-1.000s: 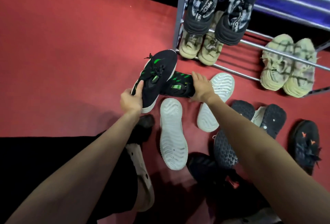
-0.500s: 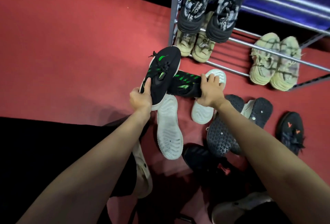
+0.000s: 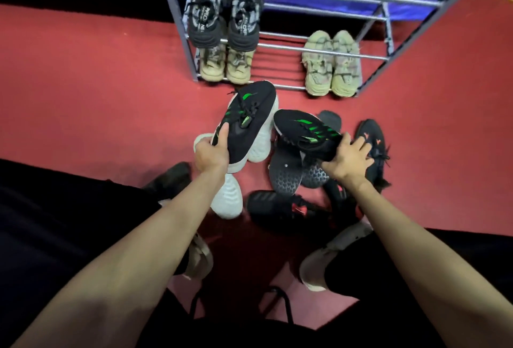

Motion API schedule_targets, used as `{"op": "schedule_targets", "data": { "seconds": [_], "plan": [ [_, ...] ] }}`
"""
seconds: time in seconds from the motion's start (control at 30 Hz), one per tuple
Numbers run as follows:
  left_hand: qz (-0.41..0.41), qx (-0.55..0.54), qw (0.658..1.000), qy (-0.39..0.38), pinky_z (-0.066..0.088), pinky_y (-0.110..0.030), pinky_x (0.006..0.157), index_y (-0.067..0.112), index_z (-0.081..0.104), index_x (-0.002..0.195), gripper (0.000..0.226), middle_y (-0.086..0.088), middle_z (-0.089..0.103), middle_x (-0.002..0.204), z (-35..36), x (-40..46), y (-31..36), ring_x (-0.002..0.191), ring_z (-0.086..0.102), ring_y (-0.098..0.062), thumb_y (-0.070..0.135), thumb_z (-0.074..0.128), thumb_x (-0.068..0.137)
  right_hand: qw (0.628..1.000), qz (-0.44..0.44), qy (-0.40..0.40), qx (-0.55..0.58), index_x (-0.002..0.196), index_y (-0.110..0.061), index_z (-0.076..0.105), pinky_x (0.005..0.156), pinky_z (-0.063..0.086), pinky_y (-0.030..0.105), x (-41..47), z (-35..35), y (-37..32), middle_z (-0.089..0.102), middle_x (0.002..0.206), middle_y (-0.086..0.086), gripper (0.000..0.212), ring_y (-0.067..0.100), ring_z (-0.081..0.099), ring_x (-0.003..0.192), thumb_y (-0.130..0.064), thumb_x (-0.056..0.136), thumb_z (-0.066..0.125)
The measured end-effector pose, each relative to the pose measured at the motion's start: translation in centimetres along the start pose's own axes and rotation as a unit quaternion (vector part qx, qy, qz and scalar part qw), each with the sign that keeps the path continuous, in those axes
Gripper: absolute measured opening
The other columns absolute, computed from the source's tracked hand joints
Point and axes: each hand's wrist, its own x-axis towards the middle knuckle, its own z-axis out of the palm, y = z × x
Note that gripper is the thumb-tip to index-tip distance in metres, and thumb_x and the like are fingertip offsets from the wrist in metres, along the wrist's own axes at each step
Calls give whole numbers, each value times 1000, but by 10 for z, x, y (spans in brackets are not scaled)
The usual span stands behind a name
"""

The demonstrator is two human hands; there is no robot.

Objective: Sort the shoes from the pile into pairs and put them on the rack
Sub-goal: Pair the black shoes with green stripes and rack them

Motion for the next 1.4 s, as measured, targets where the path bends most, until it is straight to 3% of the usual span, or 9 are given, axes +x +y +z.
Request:
{"op": "schedule_targets", "data": {
  "seconds": [0.23, 0.43, 0.57, 0.67, 0.8, 0.87, 0.97, 1.1, 1.4],
  "plan": [
    [105, -5, 991, -84, 22, -31, 50, 19, 22, 50, 60, 4, 23, 52, 34, -35, 49, 48, 25, -15, 48, 59, 87, 975, 122, 107, 153, 133, -10, 34, 100, 35, 59, -8, -20, 36, 36, 135, 22, 84, 43, 31, 127, -42, 64, 71],
    [114, -66, 980, -150, 41, -22, 57, 18, 52, 66, 35, 3, 55, 72, 70, -32, 98, 63, 51, -9, 43, 59, 89, 929, 167, 154, 293, 131, -10, 38, 99, 34, 57, 22, -54, 38, 38, 132, 18, 84, 40, 30, 127, -48, 65, 73],
    [134, -53, 966, -213, 40, -24, 61, 13, 51, 69, 31, -1, 53, 75, 99, -13, 128, 68, 49, -13, 35, 60, 90, 920, 157, 164, 320, 133, -10, 38, 102, 32, 55, 59, -76, 31, 36, 135, 16, 83, 38, 28, 131, -47, 68, 74],
    [102, -60, 963, -242, 47, -29, 81, -3, 60, 105, 49, -12, 66, 106, 125, 3, 147, 92, 60, -21, 40, 65, 83, 914, 161, 174, 331, 132, -6, 40, 102, 32, 55, 89, -88, 20, 36, 136, 16, 83, 37, 28, 131, -49, 68, 74],
    [54, -112, 946, -299, 39, -27, 99, -1, 45, 131, 69, -7, 56, 132, 158, 25, 161, 116, 53, -14, 34, 70, 77, 912, 162, 201, 320, 128, -3, 41, 99, 34, 53, 128, -95, 0, 39, 134, 18, 83, 39, 31, 128, -51, 69, 73],
    [52, -118, 940, -316, 41, -40, 108, -3, 48, 127, 75, -12, 60, 129, 170, 38, 167, 120, 57, -22, 30, 73, 65, 913, 147, 215, 313, 134, -4, 37, 98, 33, 52, 145, -96, -9, 39, 134, 19, 88, 40, 32, 126, -51, 69, 73],
    [48, -121, 935, -329, 44, -48, 107, -10, 54, 120, 45, -19, 64, 122, 179, 46, 181, 119, 60, -31, 6, 65, 80, 912, 128, 242, 307, 145, -18, 26, 99, 31, 50, 169, -96, -23, 39, 131, 20, 89, 41, 34, 121, -46, 73, 70],
    [61, -117, 929, -345, 43, -47, 108, -14, 57, 116, 29, -18, 65, 111, 189, 59, 193, 118, 60, -33, -9, 52, 88, 909, 123, 256, 305, 143, -34, 33, 99, 28, 47, 200, -94, -39, 39, 129, 21, 72, 41, 36, 117, -45, 80, 64],
    [70, -117, 920, -367, 43, -43, 108, -15, 61, 100, 16, -21, 64, 116, 212, 72, 188, 107, 60, -26, -8, 49, 92, 904, 151, 263, 301, 138, -32, 44, 98, 27, 43, 241, -78, -52, 37, 130, 19, 58, 39, 35, 115, -44, 84, 61]
  ]
}}
